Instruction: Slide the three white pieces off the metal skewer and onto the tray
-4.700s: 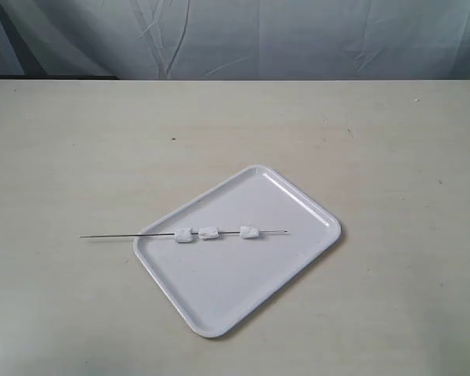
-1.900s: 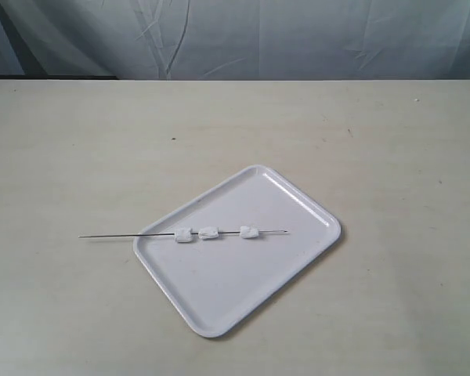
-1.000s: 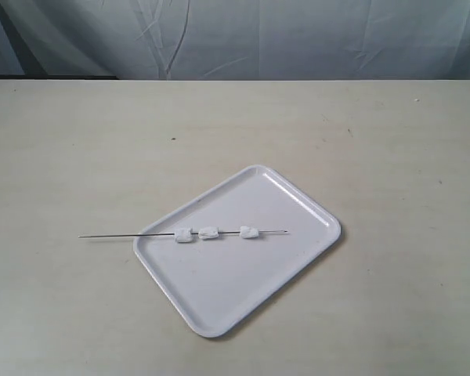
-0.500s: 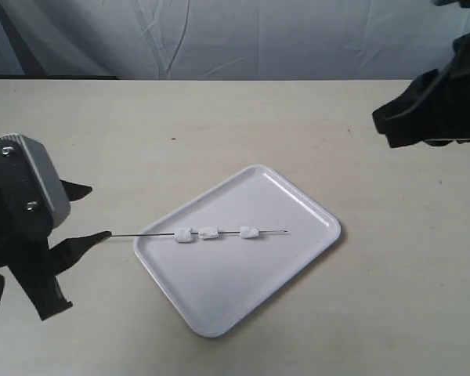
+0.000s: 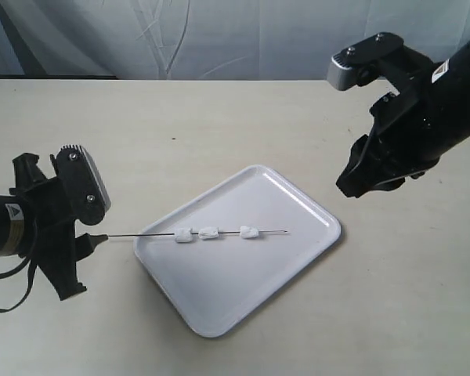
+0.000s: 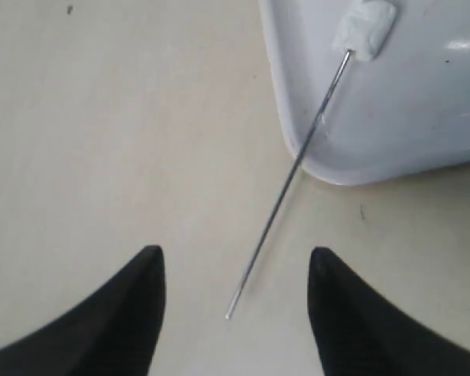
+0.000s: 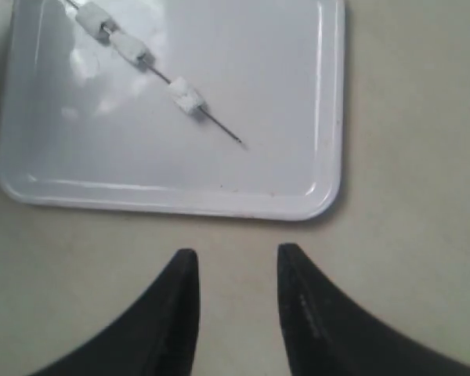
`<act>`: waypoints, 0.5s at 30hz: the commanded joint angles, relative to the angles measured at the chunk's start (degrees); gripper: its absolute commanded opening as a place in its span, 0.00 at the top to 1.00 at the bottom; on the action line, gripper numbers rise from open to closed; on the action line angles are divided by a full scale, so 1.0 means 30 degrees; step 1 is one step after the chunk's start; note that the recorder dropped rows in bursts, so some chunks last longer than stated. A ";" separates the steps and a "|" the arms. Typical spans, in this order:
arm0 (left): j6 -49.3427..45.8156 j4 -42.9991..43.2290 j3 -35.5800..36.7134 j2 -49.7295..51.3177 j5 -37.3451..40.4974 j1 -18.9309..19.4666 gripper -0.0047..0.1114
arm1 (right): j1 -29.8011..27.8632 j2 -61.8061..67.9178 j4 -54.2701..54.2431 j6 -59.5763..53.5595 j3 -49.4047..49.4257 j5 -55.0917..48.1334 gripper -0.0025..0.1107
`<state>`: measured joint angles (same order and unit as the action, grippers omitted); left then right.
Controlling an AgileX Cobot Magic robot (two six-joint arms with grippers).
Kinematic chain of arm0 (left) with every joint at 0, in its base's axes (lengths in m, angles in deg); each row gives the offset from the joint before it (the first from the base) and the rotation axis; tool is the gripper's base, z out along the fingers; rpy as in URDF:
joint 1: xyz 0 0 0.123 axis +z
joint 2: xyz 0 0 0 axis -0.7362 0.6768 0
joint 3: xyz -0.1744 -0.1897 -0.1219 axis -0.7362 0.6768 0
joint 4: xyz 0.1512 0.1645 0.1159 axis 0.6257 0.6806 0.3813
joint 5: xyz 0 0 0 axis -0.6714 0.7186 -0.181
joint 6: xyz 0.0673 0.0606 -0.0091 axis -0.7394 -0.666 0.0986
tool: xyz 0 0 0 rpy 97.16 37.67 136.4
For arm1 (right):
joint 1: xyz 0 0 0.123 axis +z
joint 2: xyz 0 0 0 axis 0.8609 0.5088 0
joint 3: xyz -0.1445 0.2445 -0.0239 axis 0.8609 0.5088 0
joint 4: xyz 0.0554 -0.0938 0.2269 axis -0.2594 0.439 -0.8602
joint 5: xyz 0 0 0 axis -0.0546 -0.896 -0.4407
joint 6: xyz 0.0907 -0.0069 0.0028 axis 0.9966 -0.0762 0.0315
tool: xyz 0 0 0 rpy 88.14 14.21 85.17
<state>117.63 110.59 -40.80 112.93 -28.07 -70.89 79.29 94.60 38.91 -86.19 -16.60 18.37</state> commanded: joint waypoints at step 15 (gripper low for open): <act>-0.1655 -0.1052 -0.3224 0.2598 0.2149 -0.0113 0.57 | 0.0068 0.0532 0.0306 -0.0879 -0.0102 0.0607 0.68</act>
<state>112.46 109.90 -50.10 121.66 -23.06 -70.89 79.43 96.07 39.81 -88.25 -16.60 19.28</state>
